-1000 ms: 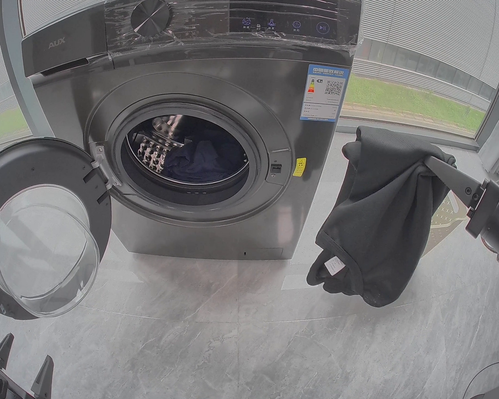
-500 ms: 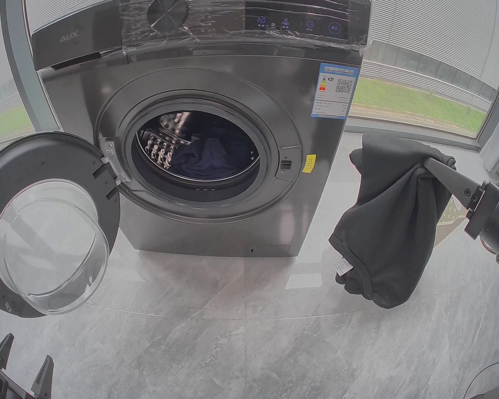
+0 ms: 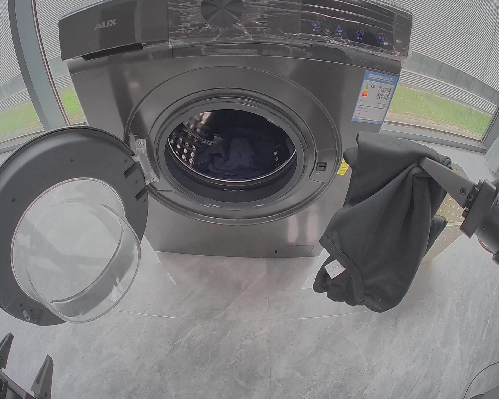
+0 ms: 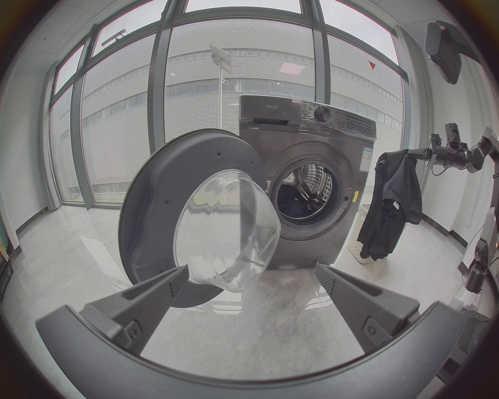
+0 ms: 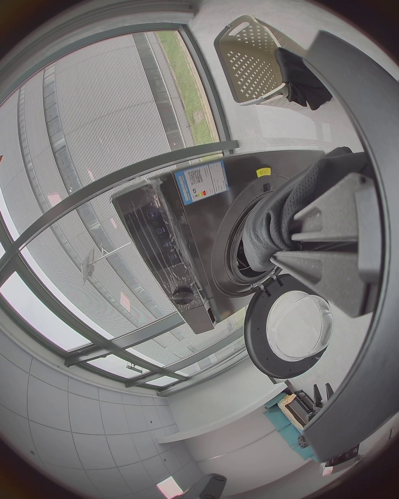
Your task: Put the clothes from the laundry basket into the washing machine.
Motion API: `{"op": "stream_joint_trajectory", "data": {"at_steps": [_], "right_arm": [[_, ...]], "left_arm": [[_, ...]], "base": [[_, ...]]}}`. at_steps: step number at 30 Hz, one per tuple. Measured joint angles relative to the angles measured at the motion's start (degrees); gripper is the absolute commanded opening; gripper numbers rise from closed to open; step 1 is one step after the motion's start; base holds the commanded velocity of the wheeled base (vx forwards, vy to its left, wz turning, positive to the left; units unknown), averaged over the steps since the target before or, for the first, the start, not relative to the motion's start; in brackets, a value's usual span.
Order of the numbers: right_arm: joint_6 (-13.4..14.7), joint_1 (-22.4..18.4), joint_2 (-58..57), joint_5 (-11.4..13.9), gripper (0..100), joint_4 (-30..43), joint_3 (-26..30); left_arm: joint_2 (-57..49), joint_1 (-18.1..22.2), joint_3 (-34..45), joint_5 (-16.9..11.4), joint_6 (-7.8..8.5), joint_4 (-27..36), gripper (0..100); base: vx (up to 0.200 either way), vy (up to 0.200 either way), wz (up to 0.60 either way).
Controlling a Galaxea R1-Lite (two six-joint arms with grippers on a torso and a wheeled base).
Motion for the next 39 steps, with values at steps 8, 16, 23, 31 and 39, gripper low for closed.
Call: {"op": "stream_joint_trajectory", "data": {"at_steps": [8, 16, 23, 31, 39], "right_arm": [[-0.55, 0.74, 3.39, -0.02, 0, 0.15, -0.89], [-0.83, 3.51, 10.14, -0.51, 0, -0.95, -9.48], [-0.79, 5.38, 14.23, -1.04, 0, -5.06, -11.69], [-0.41, 6.77, 17.62, -1.17, 0, -7.44, -12.82], [0.44, 8.3, 21.86, -1.26, 0, -11.9, -14.37]], "left_arm": [[0.0, 0.11, 0.0, 0.09, 0.67, -0.11, 100], [0.02, 0.17, 0.0, 0.63, 0.8, -0.11, 100], [0.06, 0.26, -3.47, -0.44, -1.88, -2.99, 100], [8.57, -0.06, -14.38, -15.65, -4.73, -5.47, 100], [28.96, -2.65, -15.85, -25.32, -5.61, -20.66, 100]], "base": [[0.0, 0.0, 0.0], [0.0, 0.0, 0.0], [0.0, 0.0, 0.0], [0.0, 0.0, 0.0], [0.0, 0.0, 0.0]]}}
